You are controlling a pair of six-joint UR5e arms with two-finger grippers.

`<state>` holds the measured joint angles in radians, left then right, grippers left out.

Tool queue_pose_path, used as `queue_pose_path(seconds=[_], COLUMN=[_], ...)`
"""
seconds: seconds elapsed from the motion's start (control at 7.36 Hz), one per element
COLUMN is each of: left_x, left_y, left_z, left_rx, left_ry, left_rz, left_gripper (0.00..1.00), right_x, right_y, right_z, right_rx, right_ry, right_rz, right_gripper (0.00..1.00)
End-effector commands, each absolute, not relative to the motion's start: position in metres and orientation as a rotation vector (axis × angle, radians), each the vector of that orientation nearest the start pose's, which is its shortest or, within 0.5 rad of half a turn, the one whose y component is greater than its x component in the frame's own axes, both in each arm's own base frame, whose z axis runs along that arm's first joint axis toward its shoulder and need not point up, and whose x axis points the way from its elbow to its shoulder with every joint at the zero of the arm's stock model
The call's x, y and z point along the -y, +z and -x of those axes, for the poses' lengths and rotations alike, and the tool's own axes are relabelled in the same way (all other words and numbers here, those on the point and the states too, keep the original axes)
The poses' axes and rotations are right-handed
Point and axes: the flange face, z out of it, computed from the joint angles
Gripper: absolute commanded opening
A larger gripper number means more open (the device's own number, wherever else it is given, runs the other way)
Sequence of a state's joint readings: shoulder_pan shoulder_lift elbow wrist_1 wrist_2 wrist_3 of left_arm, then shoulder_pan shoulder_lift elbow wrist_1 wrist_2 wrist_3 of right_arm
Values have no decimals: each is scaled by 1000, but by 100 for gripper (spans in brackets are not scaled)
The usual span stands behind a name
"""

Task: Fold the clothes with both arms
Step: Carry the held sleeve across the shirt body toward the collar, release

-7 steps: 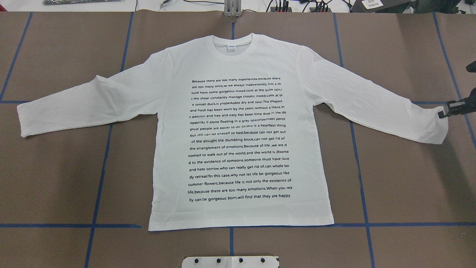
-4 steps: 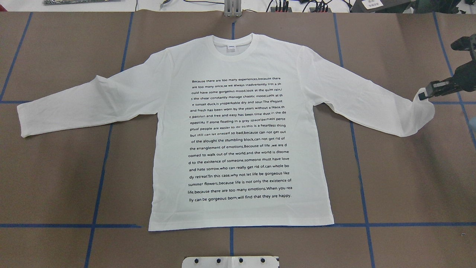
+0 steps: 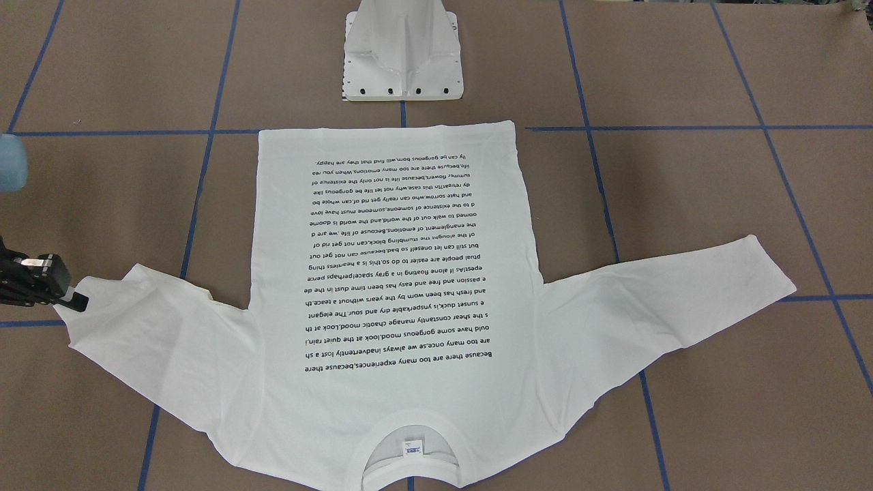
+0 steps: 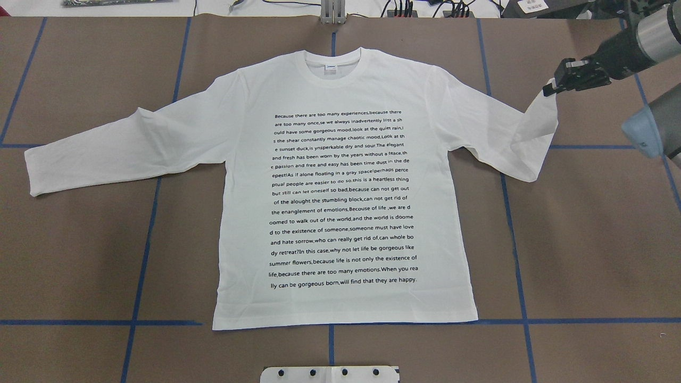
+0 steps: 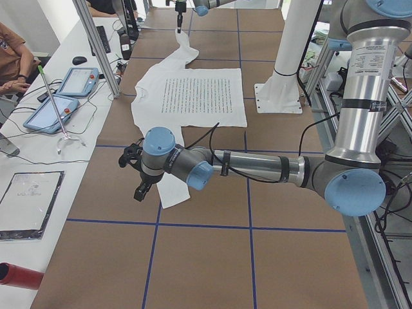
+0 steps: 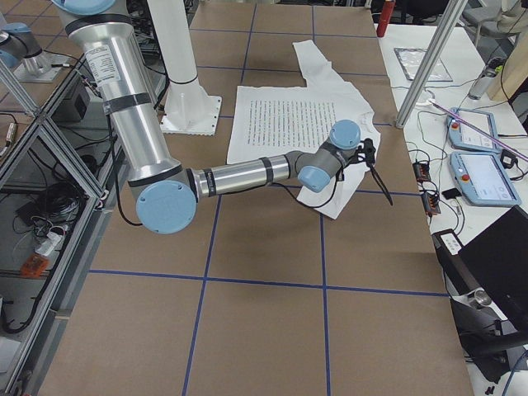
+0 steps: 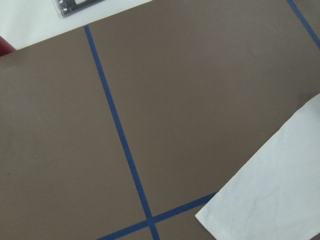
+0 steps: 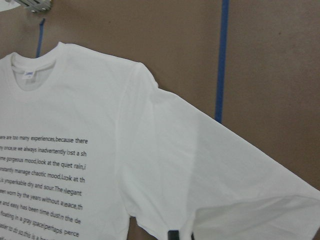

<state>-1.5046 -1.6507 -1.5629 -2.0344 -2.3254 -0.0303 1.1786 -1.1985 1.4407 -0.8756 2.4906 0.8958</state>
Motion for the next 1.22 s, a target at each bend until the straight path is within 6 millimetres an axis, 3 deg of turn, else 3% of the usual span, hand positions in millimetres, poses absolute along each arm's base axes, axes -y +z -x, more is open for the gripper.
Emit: queue_pose_path(seconds=[0.0, 0.54, 0.68, 0.82, 1.09], left_x=[549, 546, 543, 542, 541], left_y=[569, 572, 575, 575, 577], left_z=[29, 31, 30, 31, 31], left_rx=[-760, -759, -759, -758, -758], left_ry=[237, 234, 236, 236, 236], left_rz=[-479, -477, -472, -473, -470], left_gripper=[100, 100, 100, 100, 100], right_x=[629, 614, 598, 583, 565], right_y=[329, 191, 163, 148, 137], right_z=[235, 319, 359, 388, 426], right_rx=[1267, 1370, 1377, 1372, 1363], right_ry=[16, -151, -181, -186, -199], right_rz=[-184, -262, -302, -338, -364], right_gripper=[0, 0, 0, 0, 0])
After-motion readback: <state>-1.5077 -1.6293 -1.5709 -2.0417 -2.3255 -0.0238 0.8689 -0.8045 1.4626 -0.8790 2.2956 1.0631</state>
